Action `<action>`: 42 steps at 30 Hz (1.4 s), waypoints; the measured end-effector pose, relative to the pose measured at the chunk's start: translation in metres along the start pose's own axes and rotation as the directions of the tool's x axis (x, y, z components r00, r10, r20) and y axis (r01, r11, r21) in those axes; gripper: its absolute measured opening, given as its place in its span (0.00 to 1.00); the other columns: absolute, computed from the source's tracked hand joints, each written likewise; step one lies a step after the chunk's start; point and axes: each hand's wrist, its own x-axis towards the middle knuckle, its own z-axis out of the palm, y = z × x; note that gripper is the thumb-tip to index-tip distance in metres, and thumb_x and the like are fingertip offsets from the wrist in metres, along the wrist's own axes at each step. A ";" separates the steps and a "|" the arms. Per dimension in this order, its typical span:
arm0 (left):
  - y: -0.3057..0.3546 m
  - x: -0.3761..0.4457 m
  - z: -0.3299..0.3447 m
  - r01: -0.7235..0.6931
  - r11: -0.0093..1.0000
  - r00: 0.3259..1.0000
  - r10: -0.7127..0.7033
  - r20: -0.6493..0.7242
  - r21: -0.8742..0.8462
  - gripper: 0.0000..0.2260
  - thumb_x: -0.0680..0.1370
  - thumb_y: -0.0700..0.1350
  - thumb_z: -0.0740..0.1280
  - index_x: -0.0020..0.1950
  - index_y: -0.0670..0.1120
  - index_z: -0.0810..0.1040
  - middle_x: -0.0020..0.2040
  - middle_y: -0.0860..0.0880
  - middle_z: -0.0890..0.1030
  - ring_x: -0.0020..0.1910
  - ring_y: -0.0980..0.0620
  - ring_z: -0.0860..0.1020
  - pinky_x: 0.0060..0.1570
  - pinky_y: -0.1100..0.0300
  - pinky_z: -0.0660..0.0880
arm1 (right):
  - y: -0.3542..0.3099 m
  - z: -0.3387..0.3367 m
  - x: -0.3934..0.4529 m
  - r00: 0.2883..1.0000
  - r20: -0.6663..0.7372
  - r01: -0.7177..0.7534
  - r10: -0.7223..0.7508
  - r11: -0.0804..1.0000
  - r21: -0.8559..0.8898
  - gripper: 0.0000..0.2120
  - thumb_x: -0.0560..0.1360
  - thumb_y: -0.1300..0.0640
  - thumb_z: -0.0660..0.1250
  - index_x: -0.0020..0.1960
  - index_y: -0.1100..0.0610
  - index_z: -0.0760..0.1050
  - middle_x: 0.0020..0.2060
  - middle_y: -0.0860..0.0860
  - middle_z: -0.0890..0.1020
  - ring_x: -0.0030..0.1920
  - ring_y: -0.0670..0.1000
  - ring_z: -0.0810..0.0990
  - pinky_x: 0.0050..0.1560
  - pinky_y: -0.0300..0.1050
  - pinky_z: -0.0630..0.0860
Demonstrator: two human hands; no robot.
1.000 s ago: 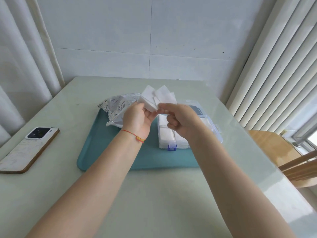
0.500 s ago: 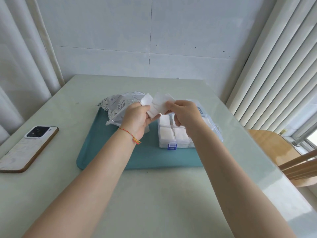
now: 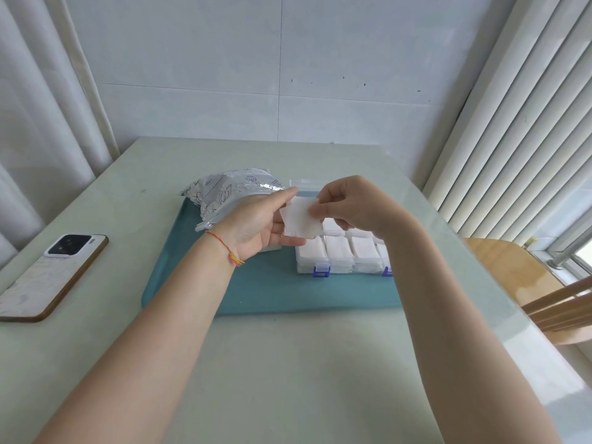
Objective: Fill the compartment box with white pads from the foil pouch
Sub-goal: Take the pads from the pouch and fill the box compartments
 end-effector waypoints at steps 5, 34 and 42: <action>-0.006 0.004 0.004 -0.010 1.000 0.995 0.008 -0.101 -0.018 0.09 0.82 0.42 0.62 0.57 0.40 0.79 0.46 0.40 0.82 0.41 0.45 0.83 0.33 0.57 0.81 | -0.003 0.002 0.002 0.997 -0.048 0.060 -0.064 0.995 -0.079 0.04 0.75 0.61 0.70 0.46 0.61 0.81 0.20 0.41 0.75 0.20 0.42 0.67 0.26 0.31 0.66; -0.008 0.003 0.005 -0.026 1.000 0.999 0.026 -0.042 0.000 0.09 0.80 0.38 0.62 0.58 0.41 0.78 0.46 0.41 0.85 0.41 0.44 0.85 0.34 0.59 0.81 | -0.001 0.013 0.013 0.975 -0.045 0.202 -0.219 0.950 -0.239 0.24 0.69 0.45 0.76 0.62 0.47 0.75 0.54 0.46 0.76 0.49 0.44 0.76 0.50 0.38 0.74; -0.006 0.003 0.008 0.011 0.979 0.999 0.000 0.053 -0.201 0.09 0.78 0.39 0.59 0.50 0.46 0.78 0.42 0.48 0.80 0.39 0.51 0.80 0.33 0.61 0.77 | -0.009 0.033 0.009 0.975 0.092 0.221 -0.201 0.882 -0.416 0.32 0.64 0.42 0.76 0.62 0.50 0.69 0.55 0.46 0.73 0.58 0.51 0.70 0.59 0.52 0.72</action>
